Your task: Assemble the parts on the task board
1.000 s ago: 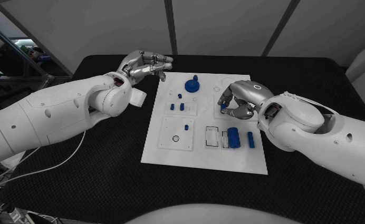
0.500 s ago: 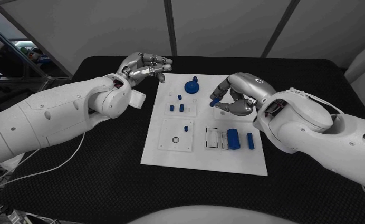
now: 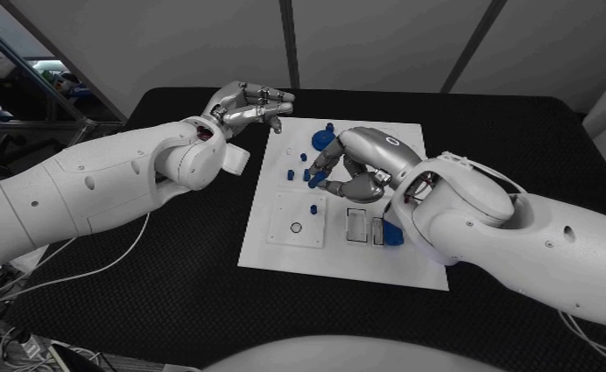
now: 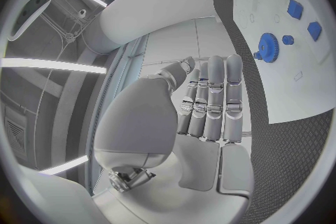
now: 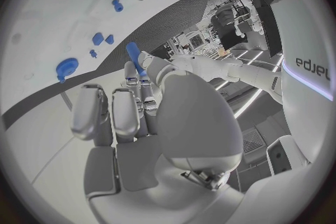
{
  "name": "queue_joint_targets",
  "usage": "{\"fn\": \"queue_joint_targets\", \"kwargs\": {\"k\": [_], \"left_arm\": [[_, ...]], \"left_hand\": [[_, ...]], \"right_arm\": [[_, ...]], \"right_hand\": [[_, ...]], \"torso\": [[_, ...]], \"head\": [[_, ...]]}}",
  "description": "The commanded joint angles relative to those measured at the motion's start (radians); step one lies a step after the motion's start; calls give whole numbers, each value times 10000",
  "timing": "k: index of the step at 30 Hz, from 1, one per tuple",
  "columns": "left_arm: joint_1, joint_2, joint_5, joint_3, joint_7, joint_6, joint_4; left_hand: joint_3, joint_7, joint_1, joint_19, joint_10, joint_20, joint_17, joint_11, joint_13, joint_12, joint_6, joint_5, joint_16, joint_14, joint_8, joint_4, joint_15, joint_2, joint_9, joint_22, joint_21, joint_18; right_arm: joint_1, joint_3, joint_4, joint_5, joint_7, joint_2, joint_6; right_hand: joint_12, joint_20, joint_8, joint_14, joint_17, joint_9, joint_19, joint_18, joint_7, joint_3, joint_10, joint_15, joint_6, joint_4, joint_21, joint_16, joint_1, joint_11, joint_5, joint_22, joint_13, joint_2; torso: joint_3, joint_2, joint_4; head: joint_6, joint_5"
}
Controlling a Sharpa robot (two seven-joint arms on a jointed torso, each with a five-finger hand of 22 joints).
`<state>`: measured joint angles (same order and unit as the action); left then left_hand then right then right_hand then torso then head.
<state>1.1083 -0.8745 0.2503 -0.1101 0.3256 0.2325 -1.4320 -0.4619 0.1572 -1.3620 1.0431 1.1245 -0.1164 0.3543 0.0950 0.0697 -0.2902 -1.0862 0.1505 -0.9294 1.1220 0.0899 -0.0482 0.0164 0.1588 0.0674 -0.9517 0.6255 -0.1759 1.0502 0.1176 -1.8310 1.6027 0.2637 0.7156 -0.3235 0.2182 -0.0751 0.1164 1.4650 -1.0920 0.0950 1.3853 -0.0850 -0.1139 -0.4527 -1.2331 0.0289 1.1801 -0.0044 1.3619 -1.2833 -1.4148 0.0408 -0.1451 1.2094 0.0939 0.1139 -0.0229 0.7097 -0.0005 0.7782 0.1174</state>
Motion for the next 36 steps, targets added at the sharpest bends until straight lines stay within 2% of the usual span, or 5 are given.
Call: {"fn": "queue_joint_targets", "kwargs": {"k": [1, 5, 15, 26, 36], "left_arm": [[13, 25, -23, -8, 41, -112, -17], [13, 47, -23, -8, 42, -118, -21], [14, 71, -23, -9, 45, -127, -28], [15, 129, -23, -9, 38, -144, -1], [15, 148, -23, -9, 33, -159, 18]], "left_hand": [[-27, 46, 48, -49, -51, -45, -11, -7, -10, -41, 0, 47, 35, 0, -67, 20, 33, -29, -9, 16, -48, -61], [-27, 46, 48, -49, -51, -45, -11, -7, -10, -41, 0, 47, 35, 0, -67, 20, 33, -29, -9, 16, -48, -61], [-27, 46, 48, -49, -51, -45, -11, -7, -10, -41, 0, 47, 35, 0, -67, 20, 33, -29, -9, 16, -48, -61], [-27, 46, 48, -49, -51, -45, -11, -7, -10, -41, 0, 47, 35, 0, -67, 20, 33, -29, -9, 16, -48, -61], [-27, 41, 59, -44, -56, -47, -26, -9, -8, -57, -8, 45, 43, 7, -67, 21, 32, -41, -7, 24, -62, -64]], "right_arm": [[-15, -184, 163, -69, -351, -218, 51], [-67, -451, 400, 110, -461, -489, 191], [-222, -698, 798, 391, -523, -787, 494], [-337, -800, 1023, 555, -585, -1071, 657], [-366, -984, 1119, 574, -616, -1153, 906]], "right_hand": [[29, 12, 32, 242, 14, 58, 41, 71, -20, -36, -70, 48, 88, -21, 47, -39, -12, 32, -36, 7, 8, -78], [15, 13, 27, 240, 27, 58, 36, 70, -23, -37, -67, 48, 81, -29, 43, -32, -13, 35, -60, -2, 10, -77], [-17, 14, 15, 237, 34, 57, 30, 69, -31, -28, -51, 44, 63, -50, 39, -30, -11, 42, -81, -11, 13, -56], [-24, 14, 13, 238, 24, 57, 34, 71, -32, -25, -49, 43, 60, -55, 43, -36, -10, 43, -84, -2, 14, -52], [-26, 14, 12, 238, 21, 57, 33, 70, -32, -25, -49, 42, 61, -56, 43, -38, -9, 44, -86, -4, 14, -52]], "torso": [[-10, 3, -12], [-9, 5, -7], [-16, 0, -16], [-10, 6, -4], [-14, 0, 2]], "head": [[54, 103], [111, 177], [178, 315], [212, 394], [244, 467]]}}
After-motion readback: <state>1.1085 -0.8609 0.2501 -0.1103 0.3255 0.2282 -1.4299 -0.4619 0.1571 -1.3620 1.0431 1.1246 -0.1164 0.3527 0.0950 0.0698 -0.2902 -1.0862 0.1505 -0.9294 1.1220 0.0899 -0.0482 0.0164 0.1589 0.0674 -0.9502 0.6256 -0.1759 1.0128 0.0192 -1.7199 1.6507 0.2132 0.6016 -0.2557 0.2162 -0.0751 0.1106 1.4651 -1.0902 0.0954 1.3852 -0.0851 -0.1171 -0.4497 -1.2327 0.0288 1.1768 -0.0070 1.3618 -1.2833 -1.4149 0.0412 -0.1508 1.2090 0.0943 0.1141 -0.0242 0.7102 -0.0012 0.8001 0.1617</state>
